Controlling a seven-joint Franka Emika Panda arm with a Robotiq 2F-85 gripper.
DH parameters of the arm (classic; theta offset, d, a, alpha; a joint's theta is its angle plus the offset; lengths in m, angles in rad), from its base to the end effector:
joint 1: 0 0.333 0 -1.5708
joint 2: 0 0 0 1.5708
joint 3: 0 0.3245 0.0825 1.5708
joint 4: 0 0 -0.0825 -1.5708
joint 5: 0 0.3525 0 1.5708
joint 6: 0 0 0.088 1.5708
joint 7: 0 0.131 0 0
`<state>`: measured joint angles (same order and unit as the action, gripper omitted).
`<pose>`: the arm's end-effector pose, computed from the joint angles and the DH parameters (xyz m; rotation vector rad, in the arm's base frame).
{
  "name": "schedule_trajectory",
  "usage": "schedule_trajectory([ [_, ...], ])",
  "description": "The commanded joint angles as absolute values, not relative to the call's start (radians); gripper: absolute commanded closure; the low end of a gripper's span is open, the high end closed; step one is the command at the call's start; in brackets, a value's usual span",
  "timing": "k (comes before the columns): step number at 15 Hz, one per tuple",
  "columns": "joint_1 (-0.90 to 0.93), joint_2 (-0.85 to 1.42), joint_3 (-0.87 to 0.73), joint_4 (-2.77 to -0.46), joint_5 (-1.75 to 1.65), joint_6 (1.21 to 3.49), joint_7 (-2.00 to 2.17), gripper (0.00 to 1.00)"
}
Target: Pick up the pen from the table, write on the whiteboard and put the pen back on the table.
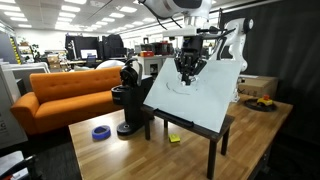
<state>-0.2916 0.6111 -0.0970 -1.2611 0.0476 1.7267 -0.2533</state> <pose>0.6394 -0.2398 0.3844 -3.0921 0.2053 0.2154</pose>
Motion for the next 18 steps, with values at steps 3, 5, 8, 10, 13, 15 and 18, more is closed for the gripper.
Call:
schedule_trajectory([
  [3, -0.267, 0.582, -0.078, -1.290, 0.049, 1.719, -0.253, 0.95],
  [5, -0.244, 0.536, -0.074, -1.363, 0.037, 1.752, -0.258, 0.95],
  [8, -0.215, 0.456, -0.071, -1.477, 0.024, 1.780, -0.265, 0.95],
  [10, -0.200, 0.382, -0.072, -1.579, 0.018, 1.798, -0.271, 0.95],
  [13, -0.186, 0.264, -0.077, -1.742, 0.007, 1.827, -0.281, 0.95],
  [15, -0.181, 0.194, -0.081, -1.845, -0.003, 1.851, -0.289, 0.95],
  [18, -0.179, 0.099, -0.085, -2.016, -0.015, 1.934, -0.311, 0.95],
])
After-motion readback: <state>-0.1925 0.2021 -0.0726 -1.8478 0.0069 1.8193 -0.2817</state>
